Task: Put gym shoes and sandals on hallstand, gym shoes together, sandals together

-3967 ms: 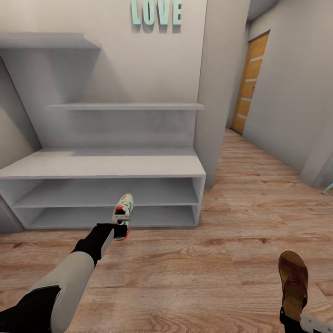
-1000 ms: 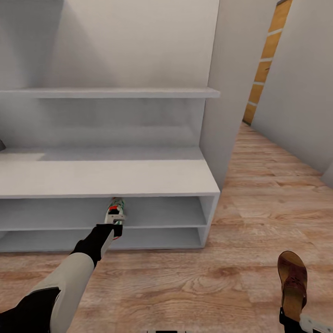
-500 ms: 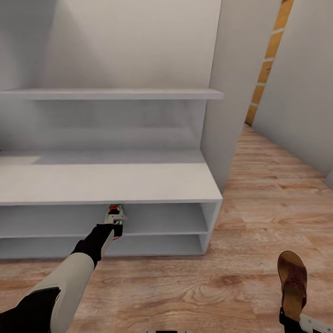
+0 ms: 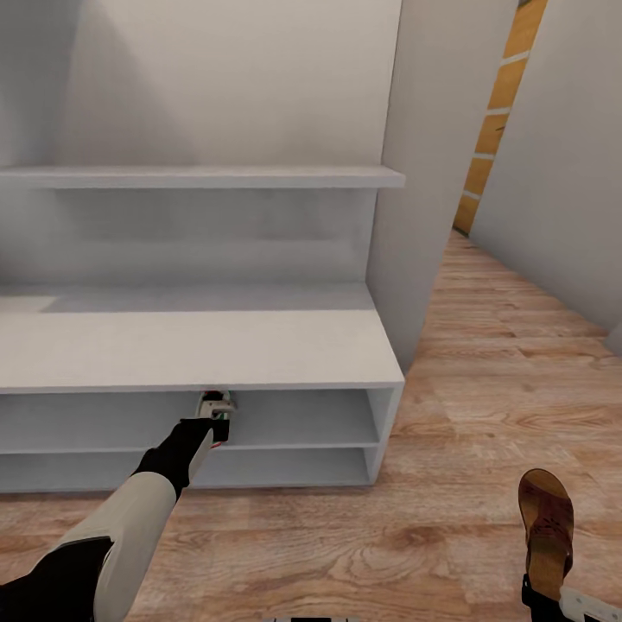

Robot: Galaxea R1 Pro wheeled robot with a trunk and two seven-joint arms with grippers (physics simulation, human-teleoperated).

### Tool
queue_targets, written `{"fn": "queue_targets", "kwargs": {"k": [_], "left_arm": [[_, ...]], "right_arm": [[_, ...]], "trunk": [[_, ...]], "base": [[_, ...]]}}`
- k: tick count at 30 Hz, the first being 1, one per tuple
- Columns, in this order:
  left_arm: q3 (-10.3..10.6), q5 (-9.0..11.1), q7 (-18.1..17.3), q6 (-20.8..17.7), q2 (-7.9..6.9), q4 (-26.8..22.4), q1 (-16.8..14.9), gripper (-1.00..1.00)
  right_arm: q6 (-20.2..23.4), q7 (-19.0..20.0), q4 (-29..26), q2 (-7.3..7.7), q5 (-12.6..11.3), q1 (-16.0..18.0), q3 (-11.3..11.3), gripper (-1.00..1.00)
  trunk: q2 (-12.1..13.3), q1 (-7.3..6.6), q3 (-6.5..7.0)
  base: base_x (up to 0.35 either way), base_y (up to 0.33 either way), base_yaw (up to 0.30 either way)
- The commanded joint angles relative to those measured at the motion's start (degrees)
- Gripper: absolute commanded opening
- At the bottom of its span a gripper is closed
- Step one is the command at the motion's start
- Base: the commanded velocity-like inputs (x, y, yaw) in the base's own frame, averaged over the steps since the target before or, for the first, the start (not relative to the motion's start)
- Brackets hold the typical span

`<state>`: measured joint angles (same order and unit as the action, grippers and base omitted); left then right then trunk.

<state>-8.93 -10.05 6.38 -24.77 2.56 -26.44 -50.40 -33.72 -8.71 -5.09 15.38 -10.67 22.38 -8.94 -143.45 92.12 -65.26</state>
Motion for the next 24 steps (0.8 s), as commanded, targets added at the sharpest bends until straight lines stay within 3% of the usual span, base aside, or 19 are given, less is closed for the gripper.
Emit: {"fn": "queue_targets", "kwargs": {"k": [1,11,24], "left_arm": [[-0.39,-0.59,-0.14,-0.28,0.08,-0.10,-0.03,-1.00],[-0.37,-0.59,-0.14,-0.28,0.08,-0.10,-0.04,-1.00],[-0.39,-0.59,-0.14,-0.28,0.08,-0.10,-0.04,-1.00]], "right_arm": [[-0.21,0.19,0.05,0.00,-0.67,0.03,0.15,-1.00],[-0.21,0.19,0.06,0.00,-0.67,0.03,0.15,-1.00],[-0.21,0.19,0.08,0.00,-0.67,0.03,0.15,-1.00]], "trunk": [[-0.02,-0.01,-0.05],[-0.02,-0.01,-0.05],[-0.02,-0.01,-0.05]], "base": [[0.011,-0.006,0.000],[0.150,-0.052,0.000],[0.009,-0.003,0.000]]}}
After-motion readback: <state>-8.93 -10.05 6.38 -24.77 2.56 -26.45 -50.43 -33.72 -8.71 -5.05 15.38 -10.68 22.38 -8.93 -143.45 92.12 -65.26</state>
